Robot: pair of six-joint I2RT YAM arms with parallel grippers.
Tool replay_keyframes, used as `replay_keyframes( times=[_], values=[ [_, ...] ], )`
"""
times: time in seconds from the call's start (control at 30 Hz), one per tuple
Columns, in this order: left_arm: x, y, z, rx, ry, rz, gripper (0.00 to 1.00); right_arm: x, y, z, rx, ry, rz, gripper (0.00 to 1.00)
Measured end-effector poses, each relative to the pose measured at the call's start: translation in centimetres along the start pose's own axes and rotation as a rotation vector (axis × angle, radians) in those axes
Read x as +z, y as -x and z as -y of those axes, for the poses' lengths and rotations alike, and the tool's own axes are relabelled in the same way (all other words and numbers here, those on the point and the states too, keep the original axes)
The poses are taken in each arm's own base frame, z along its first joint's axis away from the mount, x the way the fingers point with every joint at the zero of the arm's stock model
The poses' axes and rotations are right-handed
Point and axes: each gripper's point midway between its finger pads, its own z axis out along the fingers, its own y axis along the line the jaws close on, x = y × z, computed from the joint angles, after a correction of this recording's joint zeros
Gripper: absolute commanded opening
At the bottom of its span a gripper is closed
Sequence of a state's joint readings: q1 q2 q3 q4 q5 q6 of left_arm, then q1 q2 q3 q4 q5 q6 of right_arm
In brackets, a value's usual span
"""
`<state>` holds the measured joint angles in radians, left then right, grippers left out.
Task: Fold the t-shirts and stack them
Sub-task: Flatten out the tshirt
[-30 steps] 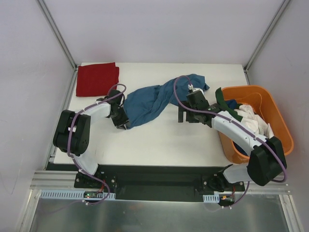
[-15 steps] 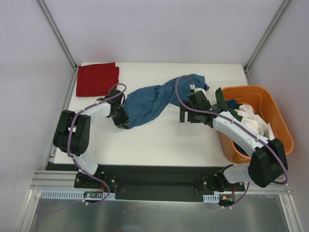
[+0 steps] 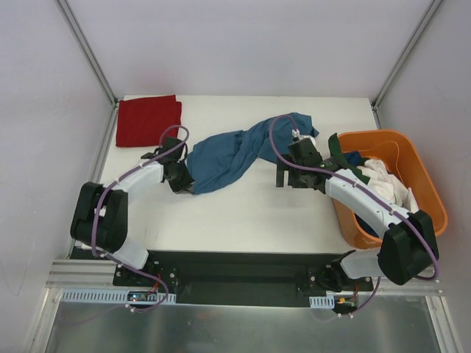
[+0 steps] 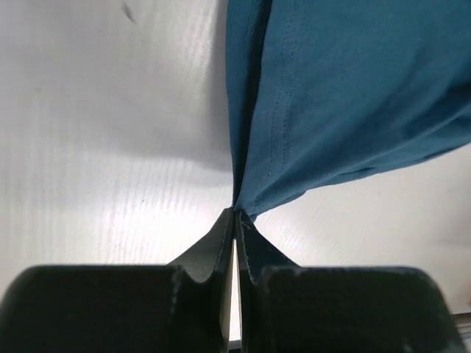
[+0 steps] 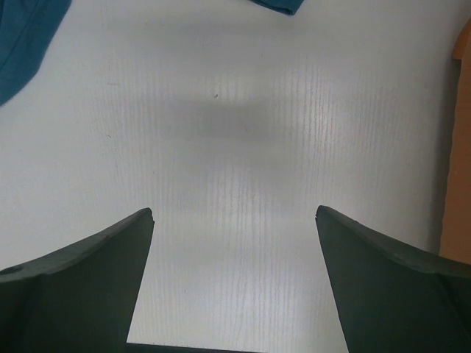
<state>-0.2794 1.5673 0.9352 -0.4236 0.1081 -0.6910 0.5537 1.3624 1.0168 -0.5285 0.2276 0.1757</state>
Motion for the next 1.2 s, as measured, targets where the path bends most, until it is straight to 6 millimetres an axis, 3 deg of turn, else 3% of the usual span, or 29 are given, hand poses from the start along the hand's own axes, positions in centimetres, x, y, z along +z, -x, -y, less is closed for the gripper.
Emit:
replay_keyframes(
  times=[0.1,0.23,0.4,0.57,0.73,0.97,1.2],
  values=[
    [-2.1,1.3,-0.6,-0.026,-0.026,0.083,0.00,0.2,-0.5,0.1,-0.005,-0.007,-0.023,0.99],
    [-4.1,2.7,-2.9,-0.082,-0.017,0.196,0.00,1.0,-1.3,-0.2,-0.016,-0.006,-0.072,0.99],
    [-5.6,2.8,-4.2,-0.092,-0.006,0.278,0.00,2.4,-1.7,-0.6,-0.026,-0.019,-0.126,0.99],
    [-6.6,3.0,-4.3,-0.092,-0.016,0.319,0.00,4.0,-0.6,-1.0,-0.033,-0.053,-0.146,0.99],
    [-7.4,3.2,-4.0,-0.090,-0.034,0.345,0.00,6.5,0.9,-1.0,-0.025,-0.096,-0.159,0.93],
    [-8.0,3.3,-3.8,-0.078,-0.049,0.365,0.00,9.1,2.2,0.8,0.033,-0.107,-0.191,0.79],
    [-8.4,3.5,-3.5,-0.044,-0.070,0.380,0.00,10.7,2.4,1.0,0.039,-0.078,-0.219,0.61]
  ],
)
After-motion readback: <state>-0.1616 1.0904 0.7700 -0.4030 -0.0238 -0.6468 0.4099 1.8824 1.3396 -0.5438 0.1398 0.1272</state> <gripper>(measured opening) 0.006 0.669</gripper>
